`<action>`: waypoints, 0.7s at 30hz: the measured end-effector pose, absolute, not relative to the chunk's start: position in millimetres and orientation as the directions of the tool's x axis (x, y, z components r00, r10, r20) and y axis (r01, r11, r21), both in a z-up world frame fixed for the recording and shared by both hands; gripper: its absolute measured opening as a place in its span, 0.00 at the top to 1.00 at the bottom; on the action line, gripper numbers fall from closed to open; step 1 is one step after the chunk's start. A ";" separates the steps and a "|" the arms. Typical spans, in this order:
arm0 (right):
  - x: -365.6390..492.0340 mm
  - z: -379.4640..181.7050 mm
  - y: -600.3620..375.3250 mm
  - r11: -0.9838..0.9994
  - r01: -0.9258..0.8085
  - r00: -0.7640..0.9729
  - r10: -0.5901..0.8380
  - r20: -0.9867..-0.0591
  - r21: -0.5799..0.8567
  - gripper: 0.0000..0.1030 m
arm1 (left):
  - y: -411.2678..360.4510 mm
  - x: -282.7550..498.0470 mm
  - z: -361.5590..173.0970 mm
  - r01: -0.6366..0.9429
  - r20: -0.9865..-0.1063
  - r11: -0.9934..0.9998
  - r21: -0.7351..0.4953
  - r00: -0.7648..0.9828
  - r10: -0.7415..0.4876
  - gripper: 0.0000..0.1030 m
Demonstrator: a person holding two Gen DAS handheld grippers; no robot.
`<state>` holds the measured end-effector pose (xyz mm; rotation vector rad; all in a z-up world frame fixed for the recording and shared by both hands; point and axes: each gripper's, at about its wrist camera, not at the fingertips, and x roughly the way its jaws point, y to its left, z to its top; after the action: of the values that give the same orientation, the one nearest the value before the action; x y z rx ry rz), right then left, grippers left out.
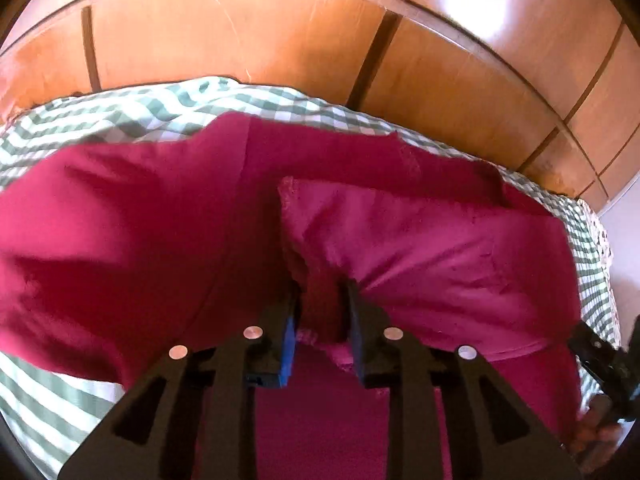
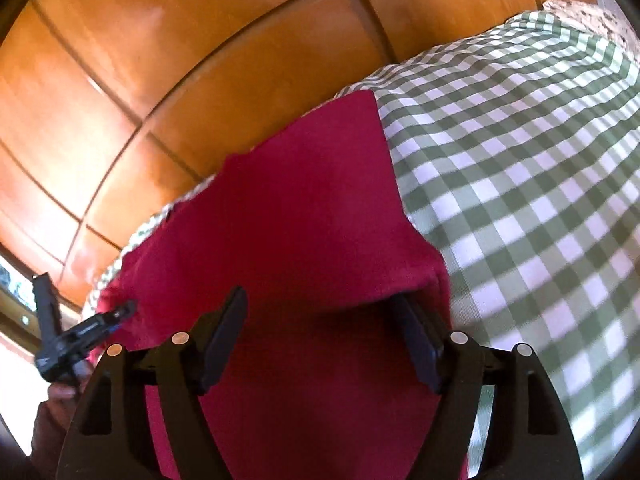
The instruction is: Fold small clothes
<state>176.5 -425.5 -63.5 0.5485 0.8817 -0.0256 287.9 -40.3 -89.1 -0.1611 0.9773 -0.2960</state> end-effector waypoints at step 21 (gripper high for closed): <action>248.4 -73.4 -364.9 0.978 0.208 0.608 -0.151 -0.779 -0.027 0.16 | -28.4 286.0 -96.8 0.171 -0.735 0.916 -0.363 0.551 -0.394 0.73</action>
<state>248.4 -364.9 -73.4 0.0683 0.8935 -0.2077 286.0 -28.4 -96.8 -0.2619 0.9305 -0.3389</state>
